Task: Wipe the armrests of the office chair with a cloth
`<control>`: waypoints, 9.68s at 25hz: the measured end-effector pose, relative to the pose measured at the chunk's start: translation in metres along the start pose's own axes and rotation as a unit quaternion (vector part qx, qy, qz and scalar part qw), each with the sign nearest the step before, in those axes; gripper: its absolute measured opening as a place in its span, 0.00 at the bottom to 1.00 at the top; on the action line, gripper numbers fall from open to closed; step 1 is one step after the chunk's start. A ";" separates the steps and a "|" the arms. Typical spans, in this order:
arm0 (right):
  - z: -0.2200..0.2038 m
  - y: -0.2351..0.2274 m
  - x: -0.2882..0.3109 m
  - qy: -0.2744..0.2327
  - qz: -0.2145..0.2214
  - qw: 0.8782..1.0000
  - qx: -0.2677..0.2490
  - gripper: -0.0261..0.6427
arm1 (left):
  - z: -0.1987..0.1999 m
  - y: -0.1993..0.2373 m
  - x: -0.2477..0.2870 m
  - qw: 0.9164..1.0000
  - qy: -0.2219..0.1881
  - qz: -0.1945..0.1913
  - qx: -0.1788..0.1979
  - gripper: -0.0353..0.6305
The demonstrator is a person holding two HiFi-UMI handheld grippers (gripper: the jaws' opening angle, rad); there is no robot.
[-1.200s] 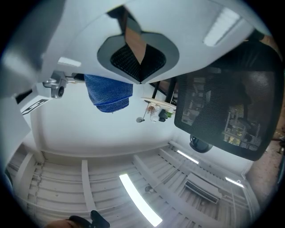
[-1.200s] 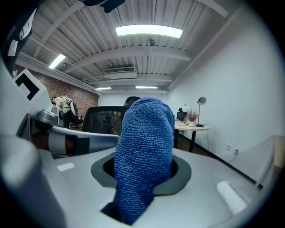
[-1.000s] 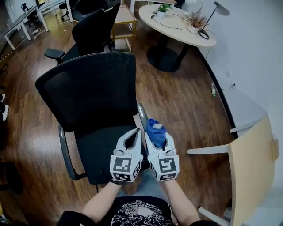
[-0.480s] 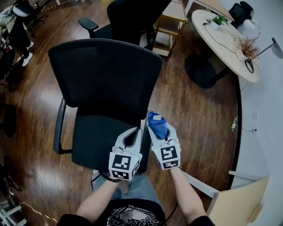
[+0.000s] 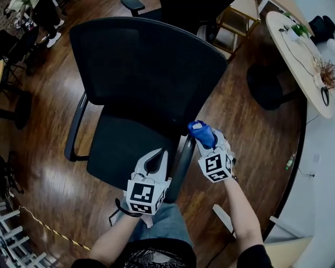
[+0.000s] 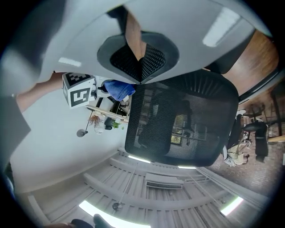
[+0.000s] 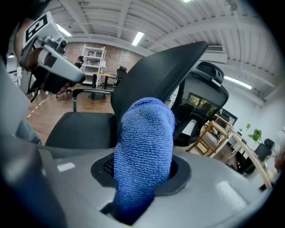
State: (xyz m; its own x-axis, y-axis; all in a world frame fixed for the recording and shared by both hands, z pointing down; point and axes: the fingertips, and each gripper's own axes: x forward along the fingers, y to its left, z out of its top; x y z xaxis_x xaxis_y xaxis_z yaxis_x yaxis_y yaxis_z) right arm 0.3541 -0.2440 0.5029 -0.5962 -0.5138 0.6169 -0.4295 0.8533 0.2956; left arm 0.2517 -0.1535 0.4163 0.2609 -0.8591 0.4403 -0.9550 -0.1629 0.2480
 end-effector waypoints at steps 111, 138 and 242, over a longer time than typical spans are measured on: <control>0.032 0.157 -0.184 -0.134 -0.120 0.955 0.237 0.24 | -0.050 -0.109 -0.103 0.991 -0.009 -0.120 0.065 0.06; -0.048 -0.005 0.020 -0.089 -0.004 0.955 0.283 0.24 | -0.037 -0.045 0.068 0.998 0.051 0.005 0.033 0.06; -0.041 0.313 -0.180 -0.114 -0.047 0.943 0.310 0.24 | -0.194 -0.082 -0.212 0.995 0.069 -0.036 0.067 0.06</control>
State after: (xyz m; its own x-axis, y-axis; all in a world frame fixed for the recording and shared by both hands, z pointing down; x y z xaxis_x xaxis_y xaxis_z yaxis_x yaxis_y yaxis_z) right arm 0.3552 0.1190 0.5142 -0.6364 -0.6501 0.4151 -0.7589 0.6239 -0.1864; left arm 0.3024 0.1358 0.4703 0.3365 -0.7699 0.5422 -0.9413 -0.2916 0.1701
